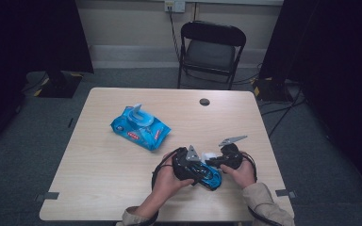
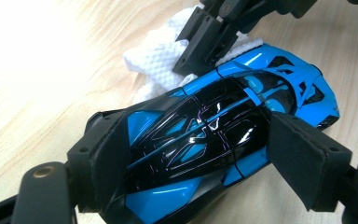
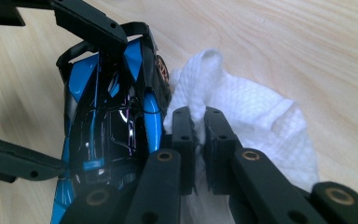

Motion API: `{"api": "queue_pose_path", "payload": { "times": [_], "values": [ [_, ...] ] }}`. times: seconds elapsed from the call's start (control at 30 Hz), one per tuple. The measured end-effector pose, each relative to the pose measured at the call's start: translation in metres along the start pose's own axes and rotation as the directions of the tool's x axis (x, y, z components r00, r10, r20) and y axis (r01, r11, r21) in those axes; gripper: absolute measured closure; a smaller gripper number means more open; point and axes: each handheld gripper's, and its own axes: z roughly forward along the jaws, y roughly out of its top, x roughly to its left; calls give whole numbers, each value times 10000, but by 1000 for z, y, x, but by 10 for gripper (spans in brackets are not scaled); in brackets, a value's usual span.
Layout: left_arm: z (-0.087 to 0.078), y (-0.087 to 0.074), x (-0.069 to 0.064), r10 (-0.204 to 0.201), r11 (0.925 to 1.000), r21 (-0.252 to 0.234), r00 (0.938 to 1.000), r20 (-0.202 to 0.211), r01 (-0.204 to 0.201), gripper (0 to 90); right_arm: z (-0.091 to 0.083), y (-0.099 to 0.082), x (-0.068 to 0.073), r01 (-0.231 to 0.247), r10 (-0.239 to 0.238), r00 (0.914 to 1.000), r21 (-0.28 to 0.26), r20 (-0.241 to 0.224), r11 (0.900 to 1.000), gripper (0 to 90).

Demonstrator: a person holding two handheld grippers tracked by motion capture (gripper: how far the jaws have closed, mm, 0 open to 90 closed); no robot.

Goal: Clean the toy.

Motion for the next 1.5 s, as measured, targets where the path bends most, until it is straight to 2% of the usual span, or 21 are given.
{"api": "queue_pose_path", "payload": {
  "times": [0.27, 0.4, 0.73, 1.5],
  "values": [
    [1, 1, -2, 100, 9999, 15, 9999, 51, -100, 220, -7, -7, -2, -14, 14, 10000, -57, -10, 10000, 846],
    [1, 1, -3, 131, 9999, 15, 9999, 58, -131, 225, -10, -10, -3, 132, -132, 9998, -25, 120, 9999, 845],
    [0, 0, -1, 85, 10000, 5, 10000, -8, -85, 226, -22, -21, -8, 107, -107, 9998, -14, 145, 9999, 845],
    [0, 1, -2, 127, 9999, 11, 9999, 62, -127, 228, -44, -48, -8, 93, -87, 9997, -242, 239, 9997, 845]
  ]
}}
